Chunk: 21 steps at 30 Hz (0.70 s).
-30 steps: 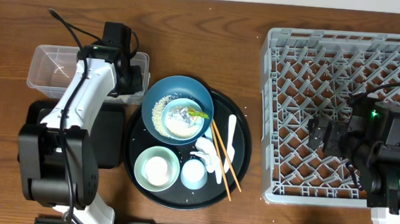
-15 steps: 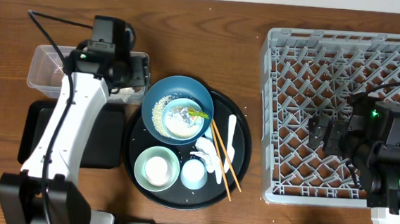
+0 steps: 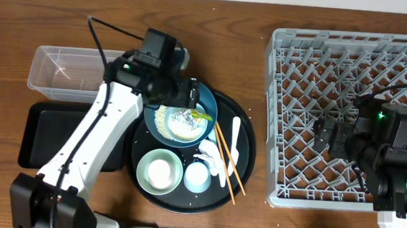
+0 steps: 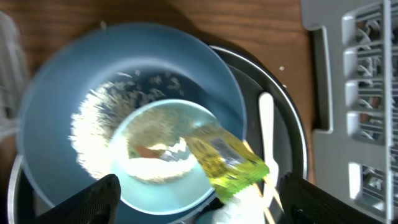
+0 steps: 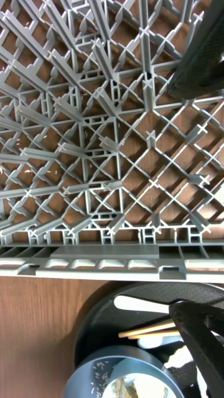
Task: Sort waste into correct bins and load items into the dishwasher rack
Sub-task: 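Reach the left gripper back to the yellow snack wrapper, then grasp the yellow wrapper and drop it into the clear container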
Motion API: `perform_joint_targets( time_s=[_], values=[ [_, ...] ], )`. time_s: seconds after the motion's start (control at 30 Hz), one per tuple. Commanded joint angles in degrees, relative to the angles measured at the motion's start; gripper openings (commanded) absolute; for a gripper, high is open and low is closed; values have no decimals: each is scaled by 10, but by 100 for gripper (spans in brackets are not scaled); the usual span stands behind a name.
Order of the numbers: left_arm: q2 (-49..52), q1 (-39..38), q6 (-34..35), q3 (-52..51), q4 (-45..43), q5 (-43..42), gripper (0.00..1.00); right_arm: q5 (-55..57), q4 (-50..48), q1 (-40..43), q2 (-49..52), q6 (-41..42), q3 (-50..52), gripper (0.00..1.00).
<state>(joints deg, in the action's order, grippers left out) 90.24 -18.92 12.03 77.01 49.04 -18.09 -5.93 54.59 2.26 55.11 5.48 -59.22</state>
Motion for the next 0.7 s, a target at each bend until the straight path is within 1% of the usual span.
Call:
perform_joint_targets(
  time_s=[0.0,0.07,0.17,0.27,0.33,0.43,0.6,0.67],
  values=[
    [10,-14,37,1,13,-10,83,2,1,-6,0,0,-10,99],
    [14,-20,108,1,36,10,83,2,1,-6,0,0,-10,99],
    [22,-22,211,1,52,9,84,2,1,-6,0,0,-10,99],
    [31,-31,305,0,53,7,92,2,1,-6,0,0,-10,99],
    [40,-40,342,0,49,7,95,2,1,-6,0,0,-10,99],
    [54,-57,386,0,45,8,95,2,2,-6,0,0,-10,99],
    [78,-80,424,0,26,8,94,2,3,-6,0,-13,-10,99],
    [86,-85,427,0,19,8,85,2,5,-6,0,-13,-10,99]
  ],
)
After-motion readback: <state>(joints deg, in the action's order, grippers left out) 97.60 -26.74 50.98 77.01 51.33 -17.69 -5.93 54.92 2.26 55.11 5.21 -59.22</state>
